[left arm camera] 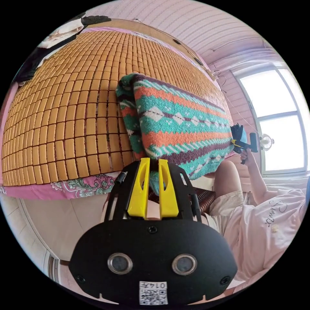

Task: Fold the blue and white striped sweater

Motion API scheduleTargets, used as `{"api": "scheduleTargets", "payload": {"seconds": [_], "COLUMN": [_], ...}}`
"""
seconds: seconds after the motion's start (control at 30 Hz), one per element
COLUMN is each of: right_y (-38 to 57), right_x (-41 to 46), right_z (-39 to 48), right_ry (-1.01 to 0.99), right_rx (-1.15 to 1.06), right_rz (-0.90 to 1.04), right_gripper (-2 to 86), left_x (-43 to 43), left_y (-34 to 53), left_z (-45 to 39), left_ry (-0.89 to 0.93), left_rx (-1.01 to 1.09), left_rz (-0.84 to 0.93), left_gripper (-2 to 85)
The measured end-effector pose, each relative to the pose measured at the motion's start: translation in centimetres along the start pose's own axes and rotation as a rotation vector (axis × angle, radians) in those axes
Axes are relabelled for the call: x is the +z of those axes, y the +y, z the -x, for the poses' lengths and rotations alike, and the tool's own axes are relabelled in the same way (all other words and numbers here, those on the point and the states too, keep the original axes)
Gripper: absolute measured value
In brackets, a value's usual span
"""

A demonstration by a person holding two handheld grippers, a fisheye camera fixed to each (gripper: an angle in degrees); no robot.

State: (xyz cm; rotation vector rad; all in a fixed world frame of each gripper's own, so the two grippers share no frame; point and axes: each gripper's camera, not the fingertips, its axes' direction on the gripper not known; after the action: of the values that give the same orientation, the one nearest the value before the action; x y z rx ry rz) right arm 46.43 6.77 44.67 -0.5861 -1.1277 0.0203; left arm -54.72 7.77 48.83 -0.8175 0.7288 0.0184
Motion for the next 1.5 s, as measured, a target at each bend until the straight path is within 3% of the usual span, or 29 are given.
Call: {"api": "scheduleTargets", "payload": {"seconds": [0.13,0.3,0.43,0.5,0.63,0.8,0.9,1.03,1.17,1.3,1.5], "right_y": [-0.4,-0.8,-4.3,-6.2,-8.7,-9.1,-9.5,-10.4,-10.2,-12.2,-20.7], "right_x": [2.2,2.1,5.6,8.7,16.3,19.2,21.5,23.6,24.7,28.2,38.1], "right_z": [0.5,4.4,10.0,11.9,12.9,13.4,14.2,14.9,18.9,24.2,33.4], "right_ry": [0.09,0.284,0.303,0.298,0.453,0.477,0.507,0.43,0.45,0.461,0.502], "right_rx": [0.018,-0.039,-0.246,-0.314,-0.296,-0.262,-0.254,-0.225,-0.336,-0.492,-0.693], "right_rz": [-0.038,-0.16,-0.201,-0.166,-0.021,-0.052,-0.077,-0.075,-0.103,-0.088,0.084], "right_gripper": [3.6,3.0,1.5,0.8,-0.1,-0.3,-0.3,-0.3,-0.3,-0.3,-0.4], "left_x": [-0.5,-2.9,-1.2,1.9,4.2,5.9,7.3,6.7,5.3,9.2,16.7], "left_y": [0.4,1.2,-1.3,-3.7,-6.6,-11.5,-12.5,-10.1,-3.5,0.4,0.5], "left_z": [-0.3,-1.0,-1.1,-1.5,-3.7,-6.8,-7.7,-8.0,-11.9,-17.5,-23.8], "left_ry": [0.016,0.002,-0.005,0.029,-0.127,-0.278,-0.273,-0.228,-0.274,-0.212,-0.105], "left_rx": [-0.022,-0.045,-0.084,-0.079,0.024,0.112,0.088,0.05,0.148,0.28,0.367], "left_rz": [-0.011,-0.157,-0.212,-0.15,-0.071,-0.113,-0.133,-0.195,-0.332,-0.281,-0.208], "left_gripper": [7.5,8.9,9.6,7.9,5.2,5.0,5.3,6.4,5.5,4.6,2.9]}}
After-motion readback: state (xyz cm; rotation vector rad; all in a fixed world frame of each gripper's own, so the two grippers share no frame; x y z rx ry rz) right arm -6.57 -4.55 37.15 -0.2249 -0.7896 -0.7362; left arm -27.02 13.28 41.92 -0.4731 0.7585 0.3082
